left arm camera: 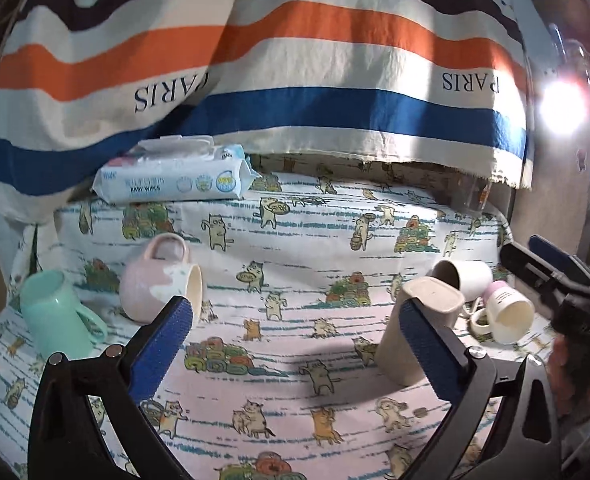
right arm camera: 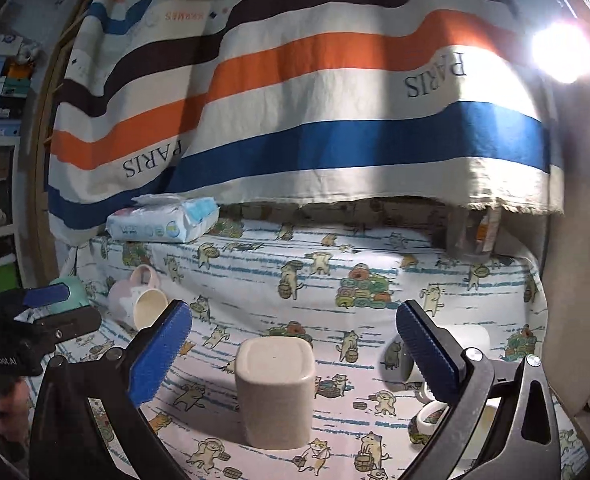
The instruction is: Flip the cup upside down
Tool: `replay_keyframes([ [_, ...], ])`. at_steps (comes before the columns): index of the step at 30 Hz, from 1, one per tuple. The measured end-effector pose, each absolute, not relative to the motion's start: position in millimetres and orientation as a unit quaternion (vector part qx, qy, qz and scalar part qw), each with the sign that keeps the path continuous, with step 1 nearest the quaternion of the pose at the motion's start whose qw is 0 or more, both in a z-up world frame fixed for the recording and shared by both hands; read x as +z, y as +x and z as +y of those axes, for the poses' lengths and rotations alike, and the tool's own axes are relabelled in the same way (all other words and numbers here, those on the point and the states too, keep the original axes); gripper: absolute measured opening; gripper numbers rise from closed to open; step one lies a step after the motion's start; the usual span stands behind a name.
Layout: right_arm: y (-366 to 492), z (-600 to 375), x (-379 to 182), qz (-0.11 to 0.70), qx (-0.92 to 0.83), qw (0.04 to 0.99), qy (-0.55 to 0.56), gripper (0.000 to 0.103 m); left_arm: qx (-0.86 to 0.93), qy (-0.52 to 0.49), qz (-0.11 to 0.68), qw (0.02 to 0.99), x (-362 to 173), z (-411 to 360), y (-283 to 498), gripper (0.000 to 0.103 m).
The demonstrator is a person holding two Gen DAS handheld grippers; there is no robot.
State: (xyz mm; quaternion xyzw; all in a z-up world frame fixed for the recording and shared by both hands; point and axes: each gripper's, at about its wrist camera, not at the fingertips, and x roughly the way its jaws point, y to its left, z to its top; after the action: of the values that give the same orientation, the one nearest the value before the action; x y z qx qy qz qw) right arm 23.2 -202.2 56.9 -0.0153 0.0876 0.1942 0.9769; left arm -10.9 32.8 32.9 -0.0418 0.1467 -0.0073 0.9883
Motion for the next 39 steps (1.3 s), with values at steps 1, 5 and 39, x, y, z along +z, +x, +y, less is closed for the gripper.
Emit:
replay_keyframes([
  [1,23,-206,55,0.086,0.191,0.978,-0.007,0.103,-0.006,-0.037,0.143,0.989,31,31,-11,0.103],
  [5,26,-212,42,0.096,0.183,0.978,-0.004,0.103,0.0,-0.023,0.128,0.992,24,25,-11,0.103],
  [39,50,-203,10,0.154,0.173,0.972,-0.033,0.103,0.018,-0.004,0.137,0.99,9,17,-3,0.103],
])
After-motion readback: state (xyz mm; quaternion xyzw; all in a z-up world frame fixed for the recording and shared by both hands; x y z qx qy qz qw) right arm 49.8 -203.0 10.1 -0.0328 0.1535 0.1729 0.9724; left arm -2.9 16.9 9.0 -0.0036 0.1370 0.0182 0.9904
